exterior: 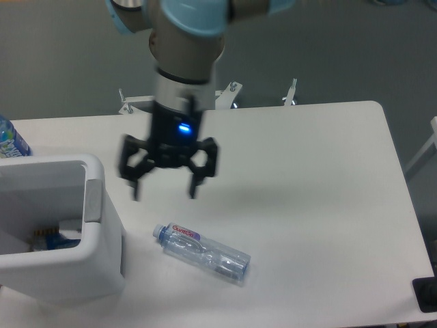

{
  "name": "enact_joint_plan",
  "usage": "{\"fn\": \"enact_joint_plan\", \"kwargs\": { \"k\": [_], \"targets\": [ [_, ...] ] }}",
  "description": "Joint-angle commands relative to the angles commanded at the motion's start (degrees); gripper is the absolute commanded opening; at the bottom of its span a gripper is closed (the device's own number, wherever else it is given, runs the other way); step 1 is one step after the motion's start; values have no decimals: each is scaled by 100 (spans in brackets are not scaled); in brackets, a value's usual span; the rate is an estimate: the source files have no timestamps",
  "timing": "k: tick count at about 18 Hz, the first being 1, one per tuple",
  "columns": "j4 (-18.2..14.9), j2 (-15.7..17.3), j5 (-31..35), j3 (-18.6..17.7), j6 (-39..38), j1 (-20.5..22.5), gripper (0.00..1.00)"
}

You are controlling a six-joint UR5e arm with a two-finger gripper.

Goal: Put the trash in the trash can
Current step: 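Move the gripper down to the clear water bottle's body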

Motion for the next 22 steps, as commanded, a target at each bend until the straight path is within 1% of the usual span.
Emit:
{"fn": "enact_joint_plan", "kwargs": {
  "k": [1,4,5,7,8,10,12,16,18,22],
  "targets": [
    [-17,-167,106,9,-61,9,100],
    [-26,-501,387,0,-492,97,100],
    [-18,-659,475,9,-571,106,100],
    [0,-914,537,35,-808,97,100],
    [9,-1072,529,79,-853,97,100],
    [0,-1389,564,315,-993,97,100],
    [-26,-1452,555,396,-1073,106,100],
    [-70,-1697,573,361,-1055,88,100],
    [-62,-1750,616,343,-1055,80,100],
    [-53,-1935,617,422,-1099,62,100]
  ]
}}
